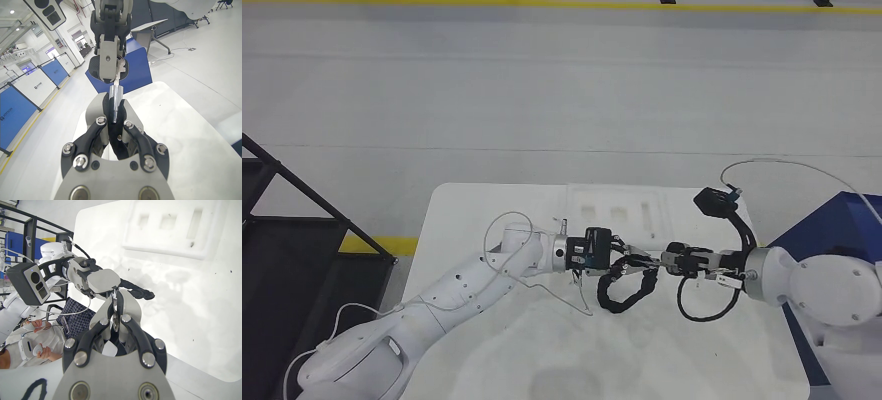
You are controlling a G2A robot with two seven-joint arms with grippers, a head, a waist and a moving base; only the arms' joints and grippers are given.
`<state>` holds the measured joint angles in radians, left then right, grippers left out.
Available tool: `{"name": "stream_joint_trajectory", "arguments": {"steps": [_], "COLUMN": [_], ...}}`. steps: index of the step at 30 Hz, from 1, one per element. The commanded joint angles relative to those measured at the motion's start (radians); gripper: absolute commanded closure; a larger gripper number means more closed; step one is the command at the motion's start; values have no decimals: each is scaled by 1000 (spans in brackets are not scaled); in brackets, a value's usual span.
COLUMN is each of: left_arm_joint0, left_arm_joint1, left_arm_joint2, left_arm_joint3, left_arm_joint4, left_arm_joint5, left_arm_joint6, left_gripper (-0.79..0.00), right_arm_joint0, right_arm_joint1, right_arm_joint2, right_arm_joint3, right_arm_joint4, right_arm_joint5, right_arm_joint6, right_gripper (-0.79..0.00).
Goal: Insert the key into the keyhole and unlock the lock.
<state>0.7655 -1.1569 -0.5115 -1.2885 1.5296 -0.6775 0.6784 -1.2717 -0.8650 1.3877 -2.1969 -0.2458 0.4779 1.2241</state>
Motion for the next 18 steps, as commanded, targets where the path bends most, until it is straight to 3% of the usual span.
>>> {"name": "stream_joint_trajectory", "arguments": {"steps": [1, 2, 3, 4, 5, 9, 12, 18], "left_arm_joint0": [3, 3, 4, 5, 5, 7, 7, -1], "left_arm_joint1": [-2, -3, -4, -5, -7, -11, -13, -5], "left_arm_joint2": [-4, -6, -7, -8, -10, -19, -31, -69], "left_arm_joint3": [2, 6, 9, 12, 20, 50, 75, 122], "left_arm_joint4": [0, 1, -1, -6, -9, -32, -59, -147], "left_arm_joint5": [-8, -11, -18, -28, -35, -73, -115, -277], "left_arm_joint6": [1, 1, 2, 10, 13, 42, 67, 39], "left_gripper": [0, 0, 0, 0, 0, 0, 0, 0], "right_arm_joint0": [6, 10, 13, 17, 20, 36, 46, 56], "right_arm_joint1": [0, -1, -1, -1, -2, -2, 2, 16], "right_arm_joint2": [-8, -12, -16, -19, -21, -18, 0, 37], "right_arm_joint3": [6, 10, 14, 18, 22, 34, 44, 107], "right_arm_joint4": [5, 8, 13, 17, 22, 52, 45, 50], "right_arm_joint5": [1, 1, 0, -2, -4, -65, -180, -594], "right_arm_joint6": [-4, -5, -8, -11, -14, -29, -32, 57], "right_gripper": [0, 0, -157, -536, -785, -785, -785, -785]}}
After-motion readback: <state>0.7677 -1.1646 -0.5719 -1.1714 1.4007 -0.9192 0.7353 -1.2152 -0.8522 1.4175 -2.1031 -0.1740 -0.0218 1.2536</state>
